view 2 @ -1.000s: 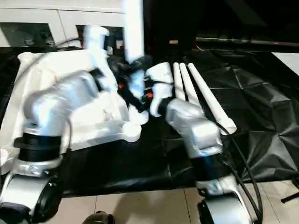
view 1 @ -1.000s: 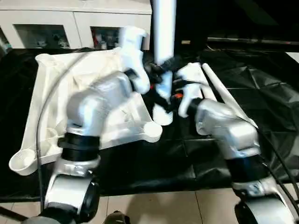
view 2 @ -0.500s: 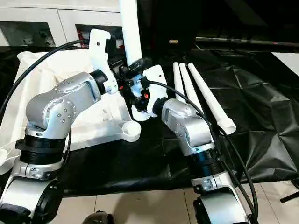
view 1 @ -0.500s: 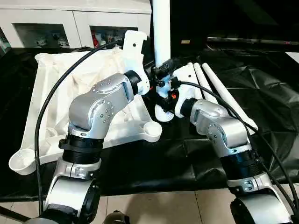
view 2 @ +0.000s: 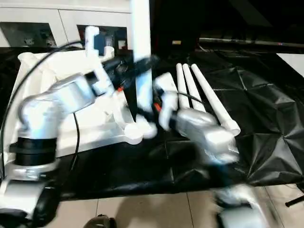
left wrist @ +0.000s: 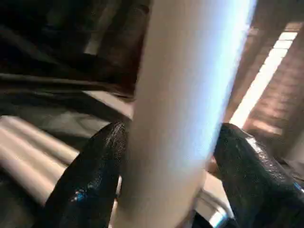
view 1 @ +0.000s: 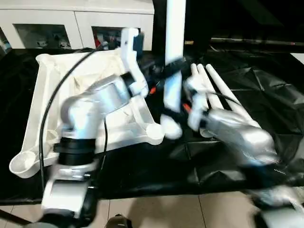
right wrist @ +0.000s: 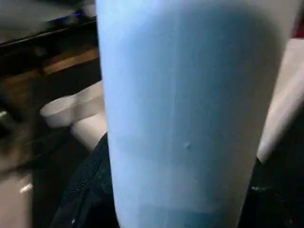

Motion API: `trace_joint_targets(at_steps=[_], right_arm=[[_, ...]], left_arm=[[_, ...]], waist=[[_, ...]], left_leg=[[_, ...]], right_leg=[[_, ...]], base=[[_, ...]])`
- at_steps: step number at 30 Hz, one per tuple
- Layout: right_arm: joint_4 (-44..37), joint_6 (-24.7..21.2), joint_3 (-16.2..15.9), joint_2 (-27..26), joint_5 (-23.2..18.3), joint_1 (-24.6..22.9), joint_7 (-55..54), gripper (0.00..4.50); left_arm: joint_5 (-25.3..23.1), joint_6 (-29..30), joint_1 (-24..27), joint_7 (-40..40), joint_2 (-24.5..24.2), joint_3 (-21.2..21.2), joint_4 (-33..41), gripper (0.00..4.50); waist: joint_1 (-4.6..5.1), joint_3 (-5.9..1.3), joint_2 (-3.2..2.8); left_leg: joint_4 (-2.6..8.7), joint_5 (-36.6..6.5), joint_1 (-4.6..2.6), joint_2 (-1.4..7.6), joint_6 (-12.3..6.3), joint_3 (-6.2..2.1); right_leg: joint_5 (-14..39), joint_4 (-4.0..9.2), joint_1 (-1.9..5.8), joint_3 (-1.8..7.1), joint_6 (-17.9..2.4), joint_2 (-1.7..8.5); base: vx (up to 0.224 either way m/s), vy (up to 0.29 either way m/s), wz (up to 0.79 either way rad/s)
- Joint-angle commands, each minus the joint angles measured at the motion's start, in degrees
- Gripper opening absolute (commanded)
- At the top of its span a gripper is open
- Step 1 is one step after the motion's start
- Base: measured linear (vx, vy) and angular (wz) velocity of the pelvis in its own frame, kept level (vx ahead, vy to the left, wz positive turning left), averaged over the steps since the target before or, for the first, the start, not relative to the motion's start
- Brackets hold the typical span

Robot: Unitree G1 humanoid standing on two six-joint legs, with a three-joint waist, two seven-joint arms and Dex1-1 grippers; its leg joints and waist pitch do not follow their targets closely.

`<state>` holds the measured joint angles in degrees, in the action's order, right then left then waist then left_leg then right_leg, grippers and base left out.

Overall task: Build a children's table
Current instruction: Pick table leg

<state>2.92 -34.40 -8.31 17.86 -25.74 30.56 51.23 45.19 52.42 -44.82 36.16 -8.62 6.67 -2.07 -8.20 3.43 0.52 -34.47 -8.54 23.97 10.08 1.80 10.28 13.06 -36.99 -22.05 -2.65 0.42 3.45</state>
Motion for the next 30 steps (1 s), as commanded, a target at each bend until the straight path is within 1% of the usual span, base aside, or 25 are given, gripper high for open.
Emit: trace_joint_targets(at_steps=[1, 2, 3, 4, 6, 8, 9, 10, 11, 14, 15, 19, 23, 27, 28, 29, 30], right_arm=[[-3.31, -0.09, -3.2, 2.72, -1.03, -0.94, 6.19, 1.89], [-3.76, -0.07, -3.85, 3.47, -0.95, -1.17, 7.34, 1.89], [-3.76, -0.07, -3.85, 3.47, -0.95, -1.17, 7.34, 1.89], [-3.97, -0.09, -4.17, 3.84, -0.98, -1.19, 8.12, 1.89], [-3.96, -0.13, -4.37, 4.1, -0.99, -0.99, 8.59, 1.89], [-4.03, -0.3, -4.37, 4.33, -1.08, -0.88, 8.93, 1.89], [-4.0, -0.3, -4.14, 4.37, -1.07, -0.76, 8.82, 1.89], [-3.98, -0.3, -4.08, 4.37, -1.07, -0.72, 8.78, 1.89], [-3.98, -0.15, -3.85, 4.35, -1.04, -0.69, 8.84, 1.89], [-4.02, 0.18, -3.87, 4.53, -1.22, -0.71, 9.03, 1.89], [-4.01, 0.57, -3.78, 4.44, -1.17, -0.71, 8.73, 1.89], [-4.07, 0.88, -3.51, 4.07, -1.02, -0.78, 8.73, 1.89], [-4.13, 1.28, -3.47, 3.82, -0.85, -0.86, 8.52, 1.89], [-4.13, 2.09, -3.57, 3.75, -0.32, -0.91, 8.06, 1.89], [-3.55, 2.35, -3.24, 3.24, 0.01, -0.69, 7.02, 2.45], [-2.24, 3.2, -1.92, 1.71, 0.57, -0.18, 4.03, 2.59], [-2.24, 3.2, -1.92, 1.71, 0.57, -0.18, 4.03, 2.59]], left_arm=[[2.64, 3.28, -1.42, 3.58, -0.34, 0.44, -2.74, 3.13], [2.6, 3.74, -1.78, 4.58, -0.75, -0.04, -3.48, 3.13], [2.6, 3.74, -1.78, 4.58, -0.75, -0.04, -3.48, 3.13], [2.27, 4.15, -1.98, 5.53, -1.25, -0.87, -4.05, 3.13], [0.71, 2.62, -1.6, 7.8, -2.29, -3.22, -3.72, 3.13], [0.97, 2.72, -1.66, 8.33, -2.43, -3.47, -3.94, 2.84], [1.72, 2.68, -1.83, 8.4, -2.2, -2.85, -4.16, 2.84], [1.94, 2.73, -1.9, 8.38, -2.12, -2.64, -4.25, 2.73], [2.65, 3.03, -2.09, 8.15, -1.94, -1.89, -4.72, 2.65], [2.77, 3.22, -2.3, 7.76, -1.78, -1.16, -5.34, 2.39], [2.82, 3.06, -2.26, 7.57, -1.58, -0.82, -5.45, 2.19], [3.02, 2.93, -2.2, 6.87, -1.14, -0.24, -5.97, 2.05], [3.3, 2.77, -2.15, 5.99, -0.6, 0.39, -6.2, 2.01], [3.08, 2.19, -2.41, 4.86, -0.33, 0.84, -6.53, 1.99], [2.53, 1.64, -2.62, 4.15, -0.28, 0.92, -6.57, 1.98], [0.78, 0.44, -3.0, 2.64, -0.45, 0.38, -6.32, 1.98], [0.78, 0.44, -3.0, 2.64, -0.45, 0.38, -6.32, 1.98]], waist=[[0.03, -4.23, 0.13], [-0.02, -4.15, 0.25], [0.04, -4.12, 0.26], [0.04, -4.14, 0.04], [0.05, -4.22, -0.02], [0.18, -4.22, -0.12], [0.18, -4.25, -0.08], [0.17, -4.31, -0.21], [0.12, -4.32, -0.19], [0.05, -4.42, -0.2], [0.06, -4.4, -0.17], [0.08, -4.41, -0.2], [0.08, -4.42, -0.19], [-0.01, -4.4, -0.18], [0.01, -4.41, -0.21], [0.1, -4.41, -0.12], [0.13, -4.43, -0.21]], left_leg=[[3.62, -8.8, -2.32, 2.91, 0.5, -1.04], [3.67, -9.52, -2.38, 2.95, 0.59, -1.09], [3.77, -9.91, -2.32, 2.98, 0.77, -1.14], [3.78, -10.09, -2.36, 3.02, 0.97, -1.19], [3.86, -10.31, -2.49, 3.14, 1.15, -1.29], [3.88, -10.78, -2.49, 3.13, 1.54, -1.26], [3.89, -10.59, -2.5, 3.15, 1.54, -1.28], [3.79, -10.19, -2.48, 3.13, 1.55, -1.26], [3.75, -10.01, -2.51, 3.09, 1.44, -1.25], [3.65, -9.37, -2.44, 3.05, 1.17, -1.23], [3.64, -9.44, -2.45, 3.04, 1.11, -1.23], [3.66, -9.88, -2.47, 3.11, 1.08, -1.29], [3.62, -9.65, -2.47, 3.07, 0.98, -1.27], [3.62, -9.94, -2.47, 3.08, 1.13, -1.26], [3.65, -9.88, -2.46, 3.11, 1.18, -1.28], [3.66, -9.79, -2.44, 3.09, 1.19, -1.29], [3.68, -9.85, -2.47, 3.13, 1.18, -1.3]], right_leg=[[1.76, 4.34, 2.2, 2.49, -11.19, 4.71], [3.13, 4.54, 2.28, 2.52, -10.94, 4.72], [4.17, 4.57, 2.22, 2.52, -11.11, 4.85], [4.62, 4.64, 2.17, 2.52, -11.18, 4.9], [4.96, 4.65, 2.09, 2.52, -11.13, 4.86], [4.56, 4.56, 2.08, 2.52, -11.48, 4.8], [4.15, 4.53, 2.11, 2.5, -11.66, 4.82], [3.13, 4.44, 2.13, 2.5, -12.02, 4.82], [2.47, 4.37, 2.12, 2.49, -12.33, 4.79], [1.05, 4.24, 2.25, 2.43, -12.76, 4.77], [1.03, 4.25, 2.24, 2.44, -12.79, 4.76], [1.32, 4.25, 2.3, 2.41, -12.95, 4.84], [0.88, 4.22, 2.28, 2.41, -13.14, 4.78], [1.49, 4.3, 2.31, 2.43, -12.99, 4.87], [1.4, 4.27, 2.28, 2.43, -12.97, 4.85], [1.33, 4.29, 2.3, 2.44, -12.94, 4.84], [1.42, 4.29, 2.18, 2.44, -12.96, 4.88]], base=[[0.0, 0.0, 0.0], [0.0, 0.0, 0.0], [0.0, 0.0, 0.0], [0.0, 0.0, 0.0], [0.0, 0.0, 0.0], [0.0, 0.0, 0.0], [0.0, 0.0, 0.0], [0.0, 0.0, 0.0], [0.0, 0.0, 0.0], [0.0, 0.0, 0.0], [0.0, 0.0, 0.0], [0.0, 0.0, 0.0], [0.0, 0.0, 0.0], [0.0, 0.0, 0.0], [0.0, 0.0, 0.0], [0.0, 0.0, 0.0], [0.0, 0.0, 0.0]])
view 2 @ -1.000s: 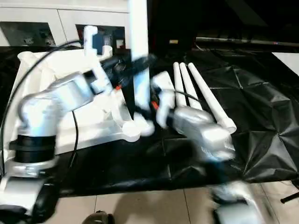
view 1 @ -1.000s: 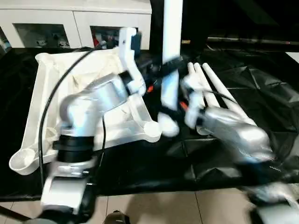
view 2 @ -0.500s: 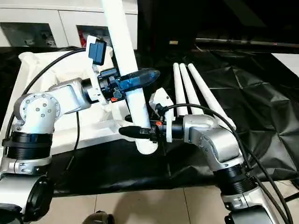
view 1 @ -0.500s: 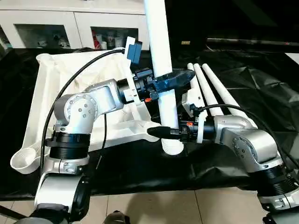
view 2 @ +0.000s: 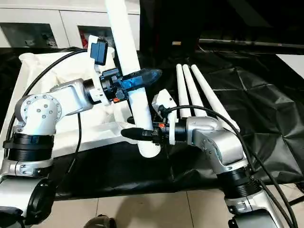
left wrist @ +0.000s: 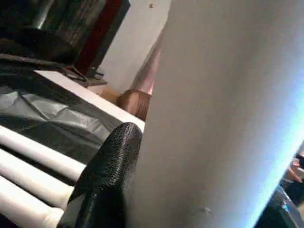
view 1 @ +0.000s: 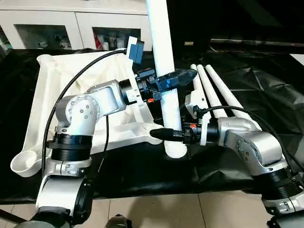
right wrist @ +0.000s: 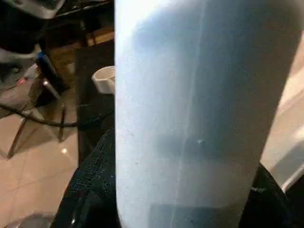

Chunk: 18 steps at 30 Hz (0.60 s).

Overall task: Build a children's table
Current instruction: Pick table leg

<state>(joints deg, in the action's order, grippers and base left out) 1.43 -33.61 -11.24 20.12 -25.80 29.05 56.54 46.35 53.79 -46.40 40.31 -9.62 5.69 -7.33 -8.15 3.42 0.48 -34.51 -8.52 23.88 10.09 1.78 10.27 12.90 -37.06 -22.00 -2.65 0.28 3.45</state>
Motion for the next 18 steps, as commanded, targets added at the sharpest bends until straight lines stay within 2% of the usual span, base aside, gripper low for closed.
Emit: trace_joint_targets(at_steps=[1, 2, 4, 5, 6, 7, 9, 12, 13, 18], right_arm=[[-0.18, 2.49, 1.69, -1.34, 0.89, 1.63, -3.04, 2.59], [0.86, 4.53, 2.35, -2.84, 3.36, 2.14, -7.74, 2.65], [1.68, 5.47, 2.69, -3.89, 5.02, 2.5, -11.01, 2.94], [2.63, 5.0, 3.08, -4.68, 5.98, 2.98, -13.77, 3.03], [2.63, 5.0, 3.08, -4.68, 5.98, 2.98, -13.77, 3.03], [3.27, 5.26, 3.2, -5.13, 7.15, 3.23, -15.91, 3.03], [3.51, 4.06, 3.25, -5.85, 7.6, 3.23, -17.64, 3.03], [3.72, 3.6, 2.64, -6.24, 8.53, 3.08, -18.52, 3.03], [3.98, 2.78, 2.22, -6.15, 9.15, 3.18, -19.2, 3.03], [4.77, 0.75, 1.38, -5.69, 10.61, 3.61, -21.51, 3.03]], left_arm=[[-1.66, -1.85, -1.56, -2.35, 0.44, 0.84, -0.77, 1.98], [-5.06, -3.61, -2.05, -4.91, 0.14, -0.71, 0.11, 1.96], [-6.6, -4.49, -2.36, -6.17, 0.05, -1.47, 0.96, 1.84], [-7.63, -4.94, -2.79, -7.9, 0.25, -1.5, 1.14, 1.8], [-7.63, -4.94, -2.79, -7.9, 0.25, -1.5, 1.14, 1.8], [-8.49, -4.99, -3.16, -9.19, 0.25, -1.74, 1.3, 1.8], [-11.07, -6.12, -3.53, -10.32, -0.46, -3.7, 2.28, 1.77], [-11.93, -7.12, -3.34, -10.25, -0.18, -4.27, 2.52, 1.77], [-12.86, -7.76, -3.21, -10.26, -0.39, -4.79, 2.33, 1.77], [-15.0, -9.34, -2.97, -10.58, -0.84, -6.0, 2.22, 1.75]], waist=[[0.14, -4.4, -0.09], [0.26, -4.36, -0.05], [0.37, -4.4, -0.18], [0.3, -4.42, -0.2], [0.34, -4.39, -0.28], [0.27, -4.45, -0.05], [0.24, -4.48, -0.06], [0.23, -4.43, -0.04], [0.27, -4.44, 0.13], [0.31, -4.33, 0.11]], left_leg=[[3.64, -10.2, -2.33, 2.93, 1.41, -1.23], [3.89, -10.0, -2.37, 3.19, 1.67, -1.4], [3.91, -10.18, -2.62, 3.26, 2.5, -1.37], [3.87, -10.01, -2.59, 3.13, 2.57, -1.32], [3.92, -9.93, -2.55, 3.19, 2.68, -1.34], [3.87, -9.64, -2.64, 3.14, 2.66, -1.26], [3.86, -9.14, -2.49, 3.05, 2.47, -1.26], [3.9, -8.86, -2.36, 3.04, 2.28, -1.25], [3.84, -8.57, -2.32, 3.01, 2.29, -1.24], [3.92, -9.44, -2.42, 3.03, 2.7, -1.19]], right_leg=[[2.02, 4.37, 2.16, 2.44, -12.34, 4.77], [2.48, 4.45, 2.13, 2.45, -11.92, 4.93], [3.18, 4.39, 1.85, 2.44, -11.71, 4.91], [2.74, 4.36, 2.03, 2.44, -11.66, 4.77], [2.32, 4.3, 1.97, 2.48, -11.64, 4.79], [1.62, 4.29, 1.95, 2.47, -11.51, 4.73], [0.92, 4.25, 2.09, 2.46, -11.3, 4.76], [0.95, 4.25, 2.13, 2.48, -10.76, 4.79], [0.61, 4.21, 2.19, 2.48, -10.74, 4.77], [2.68, 4.46, 2.04, 2.55, -10.18, 4.83]], base=[[0.0, 0.0, 0.0], [0.0, 0.0, 0.0], [0.0, 0.0, 0.0], [0.0, 0.0, 0.0], [0.0, 0.0, 0.0], [0.0, 0.0, 0.0], [0.0, 0.0, 0.0], [0.0, 0.0, 0.0], [0.0, 0.0, 0.0], [0.0, 0.0, 0.0]])
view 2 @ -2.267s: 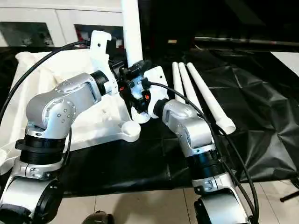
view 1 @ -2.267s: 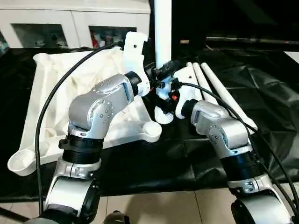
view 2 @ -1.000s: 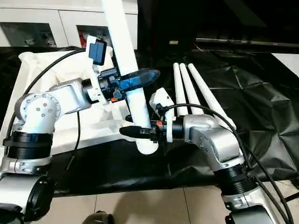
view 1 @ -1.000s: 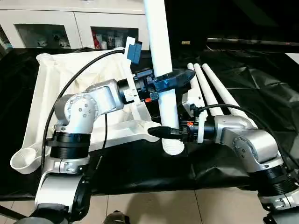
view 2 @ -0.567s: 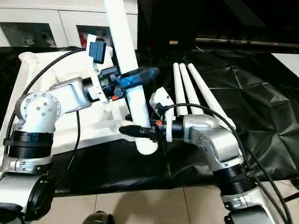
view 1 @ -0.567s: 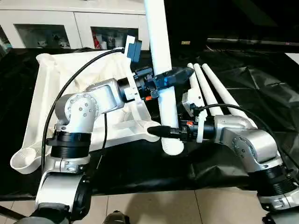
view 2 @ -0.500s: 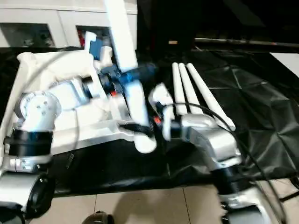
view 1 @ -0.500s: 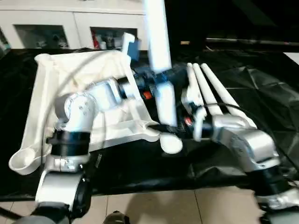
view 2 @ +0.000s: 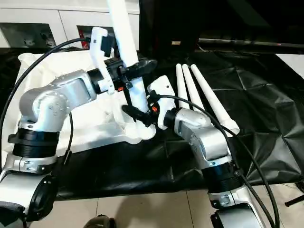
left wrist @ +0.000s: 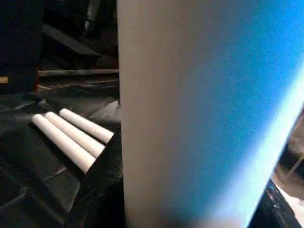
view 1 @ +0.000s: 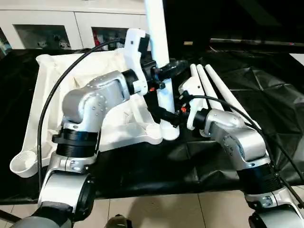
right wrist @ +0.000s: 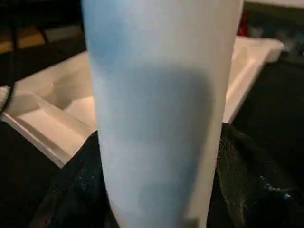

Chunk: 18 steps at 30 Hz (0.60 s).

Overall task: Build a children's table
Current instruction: Pick table leg

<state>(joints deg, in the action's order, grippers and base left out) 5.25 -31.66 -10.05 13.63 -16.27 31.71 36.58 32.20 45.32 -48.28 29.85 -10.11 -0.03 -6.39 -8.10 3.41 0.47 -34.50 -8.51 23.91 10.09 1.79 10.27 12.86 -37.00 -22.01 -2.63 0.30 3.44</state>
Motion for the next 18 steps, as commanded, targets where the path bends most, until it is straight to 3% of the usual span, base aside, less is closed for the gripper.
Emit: trace_joint_targets(at_steps=[1, 3, 4, 7, 11, 15, 18], right_arm=[[0.96, -1.2, 0.19, 0.79, 1.08, 0.95, -1.55, 3.03], [0.73, -1.68, 0.5, 0.7, 0.72, 1.04, -1.42, 3.03], [0.59, -1.97, 0.69, 0.64, 0.42, 1.01, -1.18, 2.75], [-0.06, -3.36, 0.94, 0.57, -0.89, 0.77, 0.22, 2.68], [-0.33, -3.87, 0.86, 0.6, -1.22, 0.65, 0.86, 2.16], [-0.41, -3.96, 1.17, 0.47, -1.56, 0.59, 0.96, 1.99], [-0.58, -3.79, 1.48, 0.71, -2.0, 0.52, 1.64, 1.95]], left_arm=[[-0.85, -0.87, -1.09, -0.12, -0.36, -0.27, 1.28, 1.75], [-1.59, -1.41, -1.12, 0.04, -0.67, -0.8, 1.43, 1.75], [-1.87, -1.57, -1.11, 0.14, -0.73, -1.06, 1.51, 1.75], [-1.98, -1.65, -1.04, 0.29, -0.31, -1.27, 1.59, 1.75], [-2.54, -2.14, -0.9, 0.22, -0.21, -1.73, 1.29, 1.75], [-2.24, -1.92, -0.88, 0.91, -0.22, -1.7, 1.17, 1.74], [0.66, 0.82, -0.57, 2.23, 0.04, -0.61, 1.82, 2.44]], waist=[[0.26, -4.3, 0.12], [0.26, -4.33, 0.03], [0.27, -4.36, 0.1], [0.27, -4.42, 0.15], [0.23, -4.45, 0.16], [0.2, -4.39, 0.17], [0.23, -4.4, 0.11]], left_leg=[[3.94, -9.52, -2.43, 3.04, 2.77, -1.23], [3.93, -9.8, -2.5, 3.07, 2.88, -1.24], [3.95, -9.61, -2.49, 3.1, 2.82, -1.26], [3.84, -8.76, -2.4, 3.04, 2.38, -1.21], [3.78, -8.33, -2.37, 3.04, 2.07, -1.19], [3.81, -8.86, -2.43, 3.05, 2.24, -1.18], [3.81, -9.04, -2.46, 3.05, 2.51, -1.18]], right_leg=[[2.89, 4.4, 2.08, 2.54, -10.16, 4.86], [3.18, 4.41, 2.02, 2.55, -10.01, 4.87], [2.81, 4.36, 2.04, 2.55, -9.96, 4.83], [1.31, 4.21, 2.08, 2.53, -10.2, 4.81], [0.59, 4.12, 2.13, 2.5, -10.56, 4.82], [1.86, 4.26, 2.07, 2.51, -10.54, 4.88], [2.07, 4.2, 2.04, 2.5, -10.6, 4.84]], base=[[0.0, 0.0, 0.0], [0.0, 0.0, 0.0], [0.0, 0.0, 0.0], [0.0, 0.0, 0.0], [0.0, 0.0, 0.0], [0.0, 0.0, 0.0], [0.0, 0.0, 0.0]])
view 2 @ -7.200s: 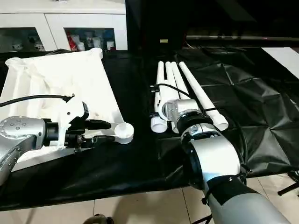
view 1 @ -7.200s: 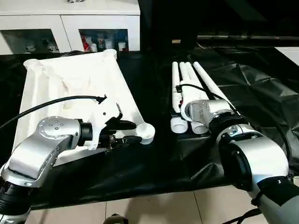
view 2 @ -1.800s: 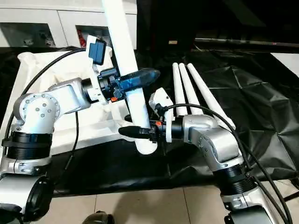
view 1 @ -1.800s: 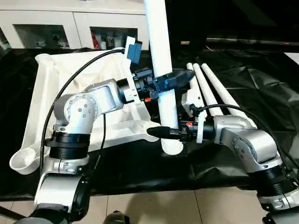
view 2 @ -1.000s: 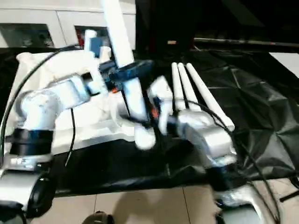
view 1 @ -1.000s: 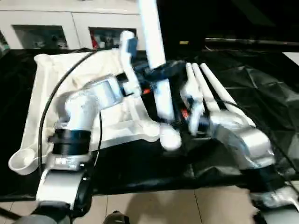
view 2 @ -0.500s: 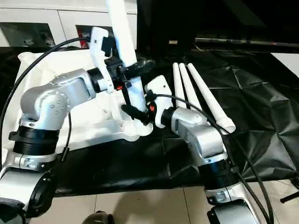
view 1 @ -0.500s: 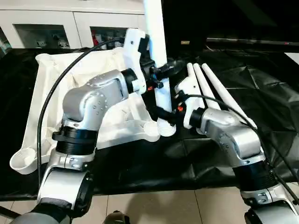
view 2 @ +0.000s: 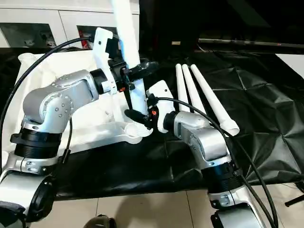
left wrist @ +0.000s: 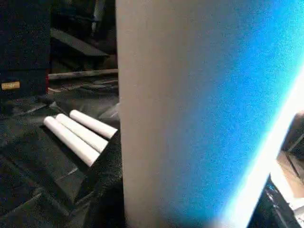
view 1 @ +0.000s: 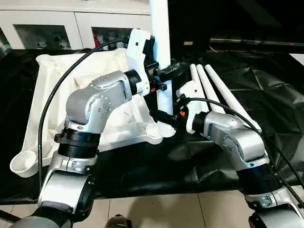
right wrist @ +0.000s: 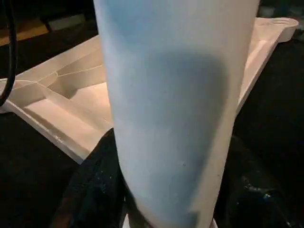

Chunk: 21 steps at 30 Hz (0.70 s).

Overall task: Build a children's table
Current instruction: Pick table leg

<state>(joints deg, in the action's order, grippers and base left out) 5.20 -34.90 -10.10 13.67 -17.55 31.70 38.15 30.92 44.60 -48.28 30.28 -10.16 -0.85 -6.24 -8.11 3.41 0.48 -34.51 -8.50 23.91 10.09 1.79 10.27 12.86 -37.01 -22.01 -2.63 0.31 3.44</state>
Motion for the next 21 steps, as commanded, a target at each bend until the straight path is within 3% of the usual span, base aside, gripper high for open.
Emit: trace_joint_targets(at_steps=[1, 4, 5, 11, 12, 16, 18, 21], right_arm=[[-0.59, -0.48, 1.58, 0.77, -0.83, 0.5, 0.29, 1.95], [-1.18, 0.21, 1.78, 1.66, -1.61, 0.24, 2.41, 1.93], [-3.09, 0.07, 2.2, 3.21, -3.32, -0.39, 5.6, 1.93], [-5.8, -0.7, 2.58, 5.85, -5.91, -1.24, 10.38, 1.93], [-6.12, -0.79, 2.55, 6.32, -6.24, -1.35, 11.11, 1.93], [-6.32, -0.69, 2.66, 6.77, -6.79, -1.33, 12.26, 1.93], [-6.49, -0.62, 2.69, 6.88, -7.36, -1.33, 12.67, 1.92], [-6.75, -0.79, 2.79, 6.97, -8.09, -1.38, 13.02, 1.91]], left_arm=[[2.38, 1.83, -0.48, 2.03, 0.16, 0.41, 1.81, 2.44], [3.38, 1.15, 0.22, 3.11, 0.44, 1.31, 1.85, 2.78], [5.71, 3.35, 1.06, 5.47, -0.26, 2.16, 1.44, 2.86], [8.52, 5.75, 2.08, 8.63, -1.38, 2.68, 2.08, 3.05], [8.67, 5.92, 2.11, 8.68, -1.43, 2.71, 2.21, 2.68], [8.72, 5.57, 2.07, 8.63, -1.2, 2.86, 1.67, 2.63], [8.96, 5.49, 1.67, 7.61, -0.52, 3.88, 0.71, 2.26], [9.08, 5.31, 1.19, 7.37, -0.54, 4.63, -0.11, 2.15]], waist=[[0.25, -4.39, 0.09], [0.14, -4.4, 0.12], [0.12, -4.45, -0.18], [0.09, -4.4, -0.14], [0.11, -4.38, -0.16], [0.15, -4.35, -0.17], [0.15, -4.37, -0.16], [0.15, -4.39, 0.02]], left_leg=[[3.79, -8.93, -2.43, 3.0, 2.45, -1.16], [3.75, -8.51, -2.32, 3.01, 2.1, -1.17], [3.69, -8.51, -2.39, 3.0, 2.07, -1.18], [3.66, -9.4, -2.43, 3.02, 1.52, -1.16], [3.72, -9.37, -2.4, 3.09, 1.54, -1.2], [3.74, -10.27, -2.44, 3.02, 1.8, -1.19], [3.71, -10.25, -2.44, 3.06, 1.92, -1.2], [3.66, -9.7, -2.37, 2.97, 1.43, -1.2]], right_leg=[[1.92, 4.24, 2.04, 2.51, -10.72, 4.85], [0.7, 4.13, 2.13, 2.49, -11.11, 4.79], [0.58, 4.09, 2.08, 2.48, -11.11, 4.82], [1.39, 4.21, 2.19, 2.45, -11.59, 4.77], [1.42, 4.23, 2.2, 2.46, -11.59, 4.77], [2.69, 4.41, 2.16, 2.48, -11.78, 4.82], [2.8, 4.42, 2.19, 2.5, -11.77, 4.84], [1.98, 4.33, 2.23, 2.44, -11.87, 4.74]], base=[[0.0, 0.0, 0.0], [0.0, 0.0, 0.0], [0.0, 0.0, 0.0], [0.0, 0.0, 0.0], [0.0, 0.0, 0.0], [0.0, 0.0, 0.0], [0.0, 0.0, 0.0], [0.0, 0.0, 0.0]])
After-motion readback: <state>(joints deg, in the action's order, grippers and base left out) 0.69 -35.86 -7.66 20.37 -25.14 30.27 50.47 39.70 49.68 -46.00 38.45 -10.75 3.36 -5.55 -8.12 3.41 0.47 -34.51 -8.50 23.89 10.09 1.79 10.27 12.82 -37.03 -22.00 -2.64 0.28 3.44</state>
